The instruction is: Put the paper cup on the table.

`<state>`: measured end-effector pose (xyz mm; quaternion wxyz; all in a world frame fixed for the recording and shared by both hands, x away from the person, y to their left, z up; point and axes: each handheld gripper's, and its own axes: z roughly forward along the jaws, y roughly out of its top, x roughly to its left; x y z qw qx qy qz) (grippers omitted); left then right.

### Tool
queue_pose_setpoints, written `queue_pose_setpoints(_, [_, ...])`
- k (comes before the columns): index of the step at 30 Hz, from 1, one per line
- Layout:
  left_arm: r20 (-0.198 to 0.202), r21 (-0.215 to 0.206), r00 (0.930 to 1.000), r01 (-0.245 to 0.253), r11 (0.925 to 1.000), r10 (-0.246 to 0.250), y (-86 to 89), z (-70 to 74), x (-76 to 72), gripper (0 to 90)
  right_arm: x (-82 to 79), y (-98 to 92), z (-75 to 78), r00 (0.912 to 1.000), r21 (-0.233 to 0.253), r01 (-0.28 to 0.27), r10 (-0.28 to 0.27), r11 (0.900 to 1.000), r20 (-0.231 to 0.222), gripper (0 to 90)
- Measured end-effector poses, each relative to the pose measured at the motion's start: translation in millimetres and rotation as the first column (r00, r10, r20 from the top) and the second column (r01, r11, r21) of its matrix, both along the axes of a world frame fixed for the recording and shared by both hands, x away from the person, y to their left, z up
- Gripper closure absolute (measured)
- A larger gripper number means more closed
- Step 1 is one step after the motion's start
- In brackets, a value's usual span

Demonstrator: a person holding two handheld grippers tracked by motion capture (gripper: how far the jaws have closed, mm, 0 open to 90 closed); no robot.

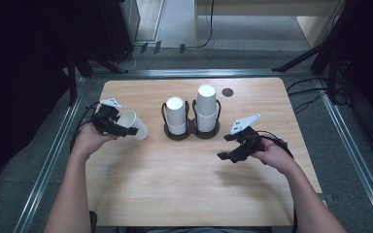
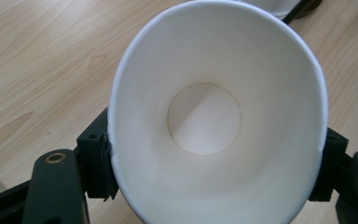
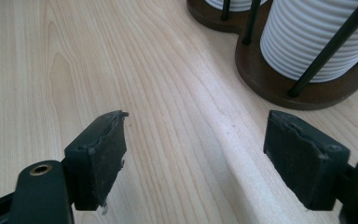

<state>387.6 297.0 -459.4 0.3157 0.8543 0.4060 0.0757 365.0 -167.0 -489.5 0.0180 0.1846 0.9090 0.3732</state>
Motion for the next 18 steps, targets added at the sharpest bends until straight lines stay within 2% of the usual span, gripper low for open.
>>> queue_pose_setpoints(5, [-0.009,0.016,0.9995,-0.030,0.9994,0.030,7.1,-0.4,5.7,24.4,-4.1,-0.9,-2.7,1.0000,-0.011,0.003,-0.003,1.000,-0.008,21.2])
queue_pose_setpoints(7, [-0.009,0.073,0.9987,-0.049,0.9961,0.050,9.6,-0.6,8.6,24.4,-4.8,-2.4,-4.0,1.0000,-0.009,0.003,-0.003,1.000,-0.009,21.3])
queue_pose_setpoints(8, [-0.011,0.084,0.9982,-0.057,0.9948,0.059,10.3,-0.9,9.5,24.3,-5.2,-3.8,-4.7,0.9999,-0.008,0.011,-0.011,1.000,-0.012,21.2])
queue_pose_setpoints(12, [-0.024,0.086,0.9961,-0.083,0.9929,0.085,16.8,-2.9,14.0,24.1,-6.0,-7.4,-6.0,0.9996,-0.006,0.023,-0.023,1.000,-0.013,21.2])
queue_pose_setpoints(14, [-0.022,0.122,0.9942,-0.102,0.9872,0.106,18.6,-4.0,15.9,23.9,-6.8,-8.8,-6.1,0.9996,-0.008,0.026,-0.026,1.000,-0.009,21.2])
queue_pose_setpoints(15, [-0.025,0.127,0.9934,-0.108,0.9860,0.112,19.8,-4.8,16.6,23.9,-7.3,-9.4,-6.2,0.9995,-0.008,0.029,-0.029,1.000,-0.012,21.3])
queue_pose_setpoints(18, [-0.033,0.123,0.9930,-0.109,0.9865,0.114,21.7,-6.5,17.6,23.6,-8.0,-11.1,-6.2,0.9993,-0.013,0.034,-0.034,0.999,-0.012,21.2])
